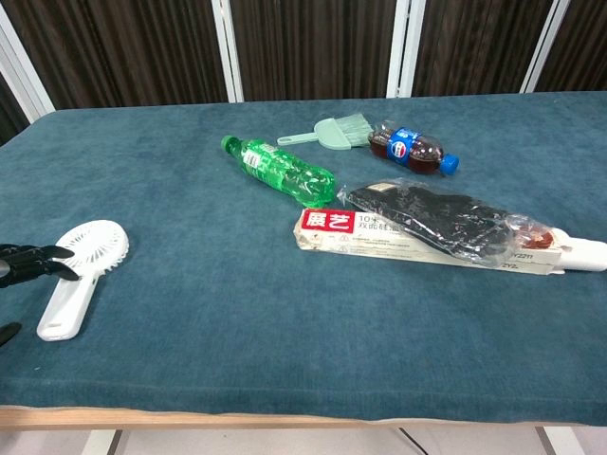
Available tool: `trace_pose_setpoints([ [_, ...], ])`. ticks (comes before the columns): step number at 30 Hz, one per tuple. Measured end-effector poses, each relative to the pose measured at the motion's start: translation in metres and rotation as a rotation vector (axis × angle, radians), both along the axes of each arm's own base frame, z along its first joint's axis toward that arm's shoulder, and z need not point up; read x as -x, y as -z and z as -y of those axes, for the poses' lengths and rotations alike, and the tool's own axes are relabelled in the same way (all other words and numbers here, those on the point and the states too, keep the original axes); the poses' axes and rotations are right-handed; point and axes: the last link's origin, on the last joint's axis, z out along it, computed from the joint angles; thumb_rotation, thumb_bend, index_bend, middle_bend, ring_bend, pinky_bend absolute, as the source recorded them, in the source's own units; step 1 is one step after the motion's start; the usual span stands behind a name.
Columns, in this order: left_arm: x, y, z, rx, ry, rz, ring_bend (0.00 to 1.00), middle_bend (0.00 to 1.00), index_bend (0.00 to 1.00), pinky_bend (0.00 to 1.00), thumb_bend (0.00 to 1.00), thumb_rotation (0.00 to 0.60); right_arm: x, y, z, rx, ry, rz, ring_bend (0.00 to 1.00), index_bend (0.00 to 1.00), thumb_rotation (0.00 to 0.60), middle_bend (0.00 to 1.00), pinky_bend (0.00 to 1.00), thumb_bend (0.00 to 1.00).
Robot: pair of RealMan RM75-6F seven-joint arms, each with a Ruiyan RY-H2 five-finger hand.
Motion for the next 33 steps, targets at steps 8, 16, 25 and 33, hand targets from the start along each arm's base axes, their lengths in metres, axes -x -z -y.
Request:
trace_pose_setpoints([
  [8, 0.001, 0.002, 0.001, 0.022, -0.01, -0.003, 0.0, 0.0, 0.23, 0.07, 0.54, 0.6, 0.0, 0.0, 0.0, 0.0, 0.001, -0.001, 0.0, 0.0, 0.6, 0.0, 0.0, 0.31],
  [16, 0.003, 0.008, 0.003, 0.116, -0.057, -0.004, 0.0, 0.0, 0.28, 0.07, 0.56, 0.6, 0.001, 0.0, 0.001, -0.002, 0.002, -0.003, 0.0, 0.0, 0.6, 0.0, 0.0, 0.31],
  [25, -0.009, -0.003, 0.0, 0.04, 0.023, 0.058, 0.0, 0.0, 0.11, 0.07, 0.55, 0.6, 0.0, 0.0, 0.0, 0.001, 0.0, -0.001, 0.0, 0.0, 0.6, 0.0, 0.0, 0.31],
  [33, -0.021, -0.033, 0.002, -0.136, 0.19, 0.213, 0.0, 0.0, 0.0, 0.07, 0.53, 0.6, -0.001, 0.0, 0.0, 0.0, -0.003, 0.0, 0.0, 0.0, 0.6, 0.0, 0.0, 0.31],
])
